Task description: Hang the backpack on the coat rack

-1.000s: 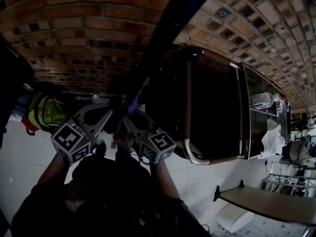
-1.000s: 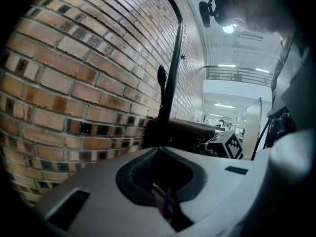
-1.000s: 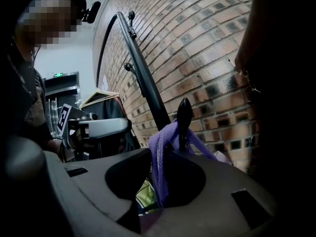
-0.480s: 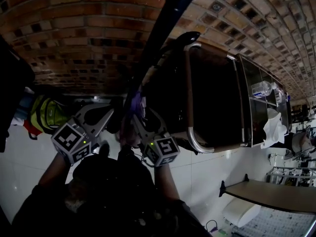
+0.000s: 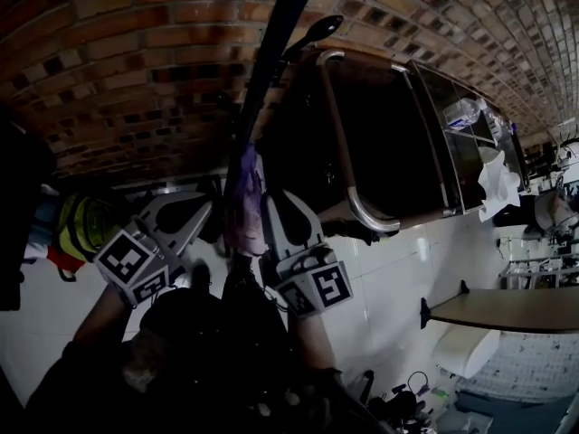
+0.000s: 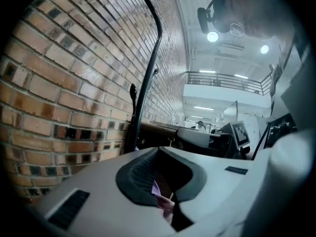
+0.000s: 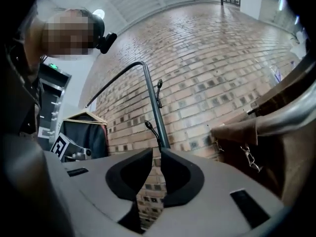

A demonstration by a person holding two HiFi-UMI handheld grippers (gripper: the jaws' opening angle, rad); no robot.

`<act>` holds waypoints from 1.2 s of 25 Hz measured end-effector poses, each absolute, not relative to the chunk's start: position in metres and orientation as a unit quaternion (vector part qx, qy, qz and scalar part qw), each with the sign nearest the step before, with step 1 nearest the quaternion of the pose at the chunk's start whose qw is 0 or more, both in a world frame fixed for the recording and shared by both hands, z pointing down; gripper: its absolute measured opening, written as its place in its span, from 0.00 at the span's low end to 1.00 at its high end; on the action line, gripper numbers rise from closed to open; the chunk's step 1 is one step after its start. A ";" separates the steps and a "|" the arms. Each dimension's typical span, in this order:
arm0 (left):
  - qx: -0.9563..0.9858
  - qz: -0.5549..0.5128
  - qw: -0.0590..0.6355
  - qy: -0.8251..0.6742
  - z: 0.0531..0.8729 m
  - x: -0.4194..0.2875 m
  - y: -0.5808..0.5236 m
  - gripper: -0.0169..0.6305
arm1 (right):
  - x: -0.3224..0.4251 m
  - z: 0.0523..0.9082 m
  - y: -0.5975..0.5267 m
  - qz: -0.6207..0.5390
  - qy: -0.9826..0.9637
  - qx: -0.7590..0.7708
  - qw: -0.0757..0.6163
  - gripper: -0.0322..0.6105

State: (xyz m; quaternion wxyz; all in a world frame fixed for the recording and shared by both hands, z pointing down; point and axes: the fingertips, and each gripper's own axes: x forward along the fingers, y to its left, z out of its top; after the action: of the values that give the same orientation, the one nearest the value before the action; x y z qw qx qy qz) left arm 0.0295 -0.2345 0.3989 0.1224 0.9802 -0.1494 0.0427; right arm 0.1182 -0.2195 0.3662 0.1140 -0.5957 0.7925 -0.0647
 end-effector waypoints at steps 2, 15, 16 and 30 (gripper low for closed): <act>0.982 0.037 0.117 -0.141 0.395 0.028 -0.229 0.08 | 0.120 0.361 -0.212 -0.060 0.784 -0.606 0.119 0.13; 0.979 0.020 0.096 -0.176 0.374 0.038 -0.156 0.08 | 0.130 0.339 -0.132 -0.023 0.799 -0.594 0.091 0.09; 0.979 0.020 0.093 -0.178 0.372 0.040 -0.146 0.08 | 0.130 0.337 -0.123 -0.017 0.800 -0.594 0.085 0.09; 0.973 0.020 0.076 -0.217 0.368 0.032 0.023 0.08 | 0.133 0.336 0.036 -0.036 0.797 -0.592 0.118 0.08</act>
State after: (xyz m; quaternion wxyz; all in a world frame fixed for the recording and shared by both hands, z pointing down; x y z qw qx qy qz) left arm 0.0320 0.0226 0.3680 0.0764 0.9731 -0.2165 0.0201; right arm 0.1330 0.0361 0.3361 0.1183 -0.5916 0.7967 -0.0365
